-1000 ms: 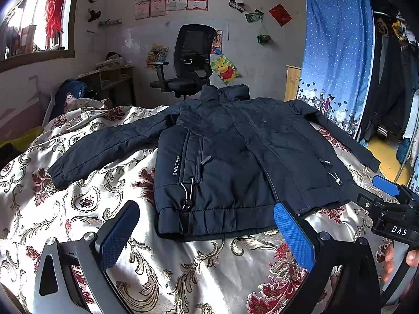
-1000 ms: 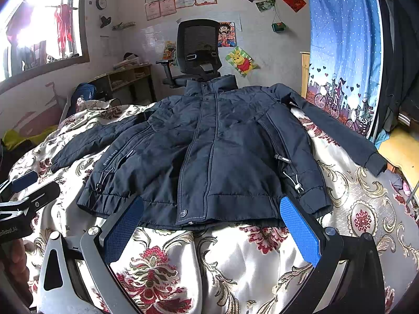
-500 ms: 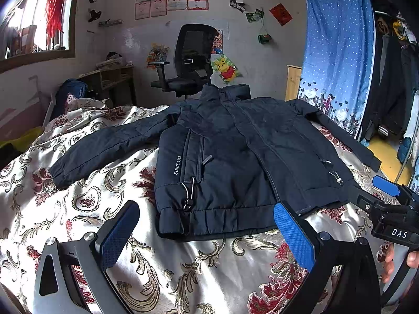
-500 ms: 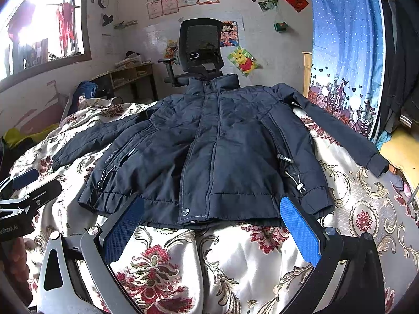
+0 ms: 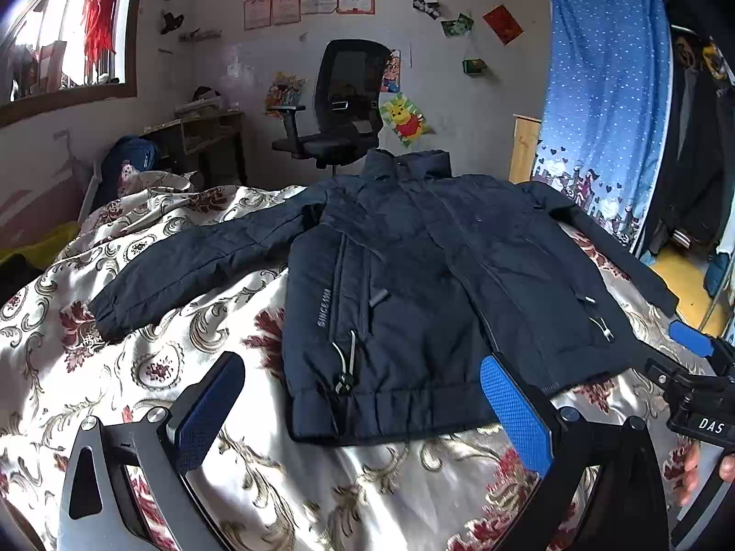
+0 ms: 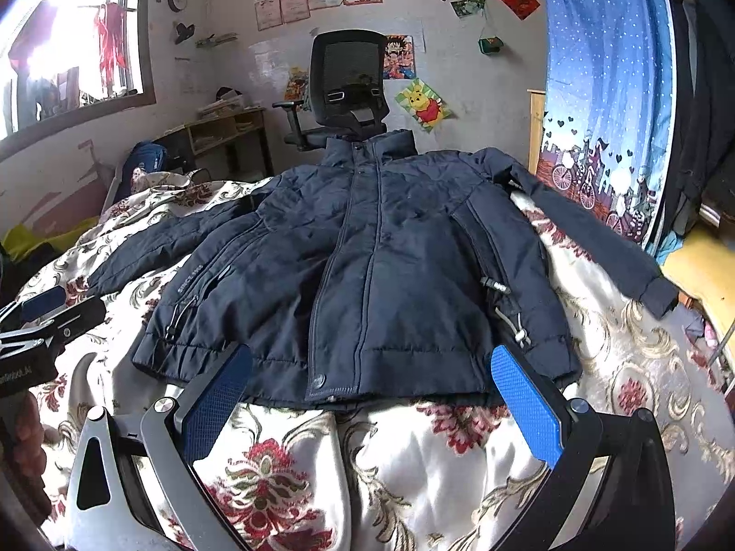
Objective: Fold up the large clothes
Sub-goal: 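Grasp the jacket sleeve cuff with the right gripper and lift it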
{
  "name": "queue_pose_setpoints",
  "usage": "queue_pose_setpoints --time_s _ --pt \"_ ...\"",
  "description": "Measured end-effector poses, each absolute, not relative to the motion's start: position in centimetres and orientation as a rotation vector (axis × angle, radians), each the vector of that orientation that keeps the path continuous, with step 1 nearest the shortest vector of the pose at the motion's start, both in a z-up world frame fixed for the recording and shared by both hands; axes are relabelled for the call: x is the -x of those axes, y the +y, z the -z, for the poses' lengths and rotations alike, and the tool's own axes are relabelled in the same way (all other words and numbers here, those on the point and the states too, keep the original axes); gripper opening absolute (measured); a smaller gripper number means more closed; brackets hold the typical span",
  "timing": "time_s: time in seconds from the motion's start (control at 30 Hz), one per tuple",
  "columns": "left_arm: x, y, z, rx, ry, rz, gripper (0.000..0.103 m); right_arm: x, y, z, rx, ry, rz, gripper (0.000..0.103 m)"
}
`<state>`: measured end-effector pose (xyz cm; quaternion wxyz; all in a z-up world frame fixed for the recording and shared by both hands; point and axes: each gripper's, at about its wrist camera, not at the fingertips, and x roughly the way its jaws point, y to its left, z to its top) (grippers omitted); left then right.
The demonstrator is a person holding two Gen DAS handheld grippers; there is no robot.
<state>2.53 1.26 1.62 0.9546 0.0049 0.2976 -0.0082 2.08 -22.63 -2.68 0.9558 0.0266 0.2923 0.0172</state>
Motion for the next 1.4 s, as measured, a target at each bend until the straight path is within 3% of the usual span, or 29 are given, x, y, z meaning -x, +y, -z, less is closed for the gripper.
queue_pose_setpoints --time_s 0.67,1.03,1.4 --pt "-14.3 8.4 -12.4 -0.133 0.595 -0.027 0.103 -13.8 -17.2 -5.1 -0.045 0.529 -0.078 0.102" --pt "-26.0 4.5 -7.6 -0.154 0.61 0.008 0.103 -22.4 -19.6 -3.0 -0.035 0.533 -0.045 0.102" --pt "-34.0 -3.5 -2.0 -0.079 0.683 0.112 0.103 -22.6 -28.1 0.7 -0.189 0.588 0.11 0.102"
